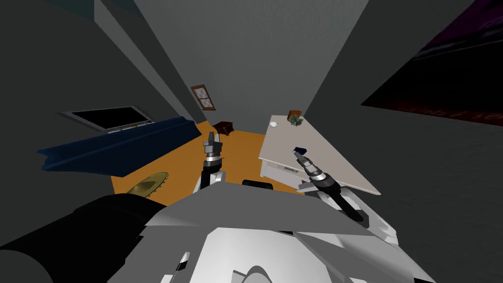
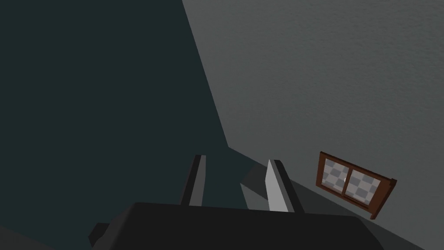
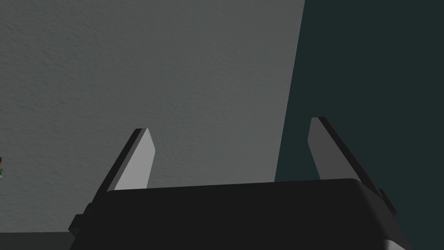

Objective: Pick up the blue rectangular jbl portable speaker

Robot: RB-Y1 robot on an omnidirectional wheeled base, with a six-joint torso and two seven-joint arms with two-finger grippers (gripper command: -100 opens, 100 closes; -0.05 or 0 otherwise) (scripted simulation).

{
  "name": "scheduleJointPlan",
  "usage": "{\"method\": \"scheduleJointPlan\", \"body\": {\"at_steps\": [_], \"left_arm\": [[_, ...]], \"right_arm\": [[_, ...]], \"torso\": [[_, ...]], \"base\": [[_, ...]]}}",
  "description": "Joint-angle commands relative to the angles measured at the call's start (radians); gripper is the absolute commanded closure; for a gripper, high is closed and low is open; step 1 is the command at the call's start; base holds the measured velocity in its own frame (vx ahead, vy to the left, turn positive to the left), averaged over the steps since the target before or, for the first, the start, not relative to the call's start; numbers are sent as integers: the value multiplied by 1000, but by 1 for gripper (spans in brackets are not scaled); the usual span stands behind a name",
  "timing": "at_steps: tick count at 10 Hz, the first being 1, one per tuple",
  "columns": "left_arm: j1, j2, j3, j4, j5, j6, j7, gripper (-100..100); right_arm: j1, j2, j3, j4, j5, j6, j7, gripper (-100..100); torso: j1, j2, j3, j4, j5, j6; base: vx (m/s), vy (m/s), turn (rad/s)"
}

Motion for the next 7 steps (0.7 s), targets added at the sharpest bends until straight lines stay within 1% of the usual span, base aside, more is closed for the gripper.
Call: {"method": "scheduleJointPlan", "body": {"at_steps": [1,2,3,4,5,6,7], "left_arm": [[0,0,0,0,0,0,0,0],[0,0,0,0,0,0,0,0],[0,0,0,0,0,0,0,0],[0,0,0,0,0,0,0,0],[0,0,0,0,0,0,0,0],[0,0,0,0,0,0,0,0],[0,0,0,0,0,0,0,0]], "right_arm": [[1,-50,-6,46,41,-24,0,-100],[1,-79,-6,46,41,-24,0,-100],[3,-111,-9,87,78,-45,2,-100],[3,-139,-9,87,78,-45,2,-100],[5,-168,-12,129,117,-65,4,-100],[5,-200,-12,129,117,-65,4,-100],[8,-234,-13,170,155,-84,6,-100]], "torso": [[0,0,0,0,0,0],[1,0,0,0,0,-1],[-1,0,0,0,0,0],[-1,-1,0,0,0,-1],[-2,0,0,0,0,0],[-1,0,0,0,0,0],[-2,0,0,0,0,1]], "base": [[6,102,247],[8,75,109],[21,82,241],[20,57,119],[8,78,253],[8,60,109],[11,72,244]]}}
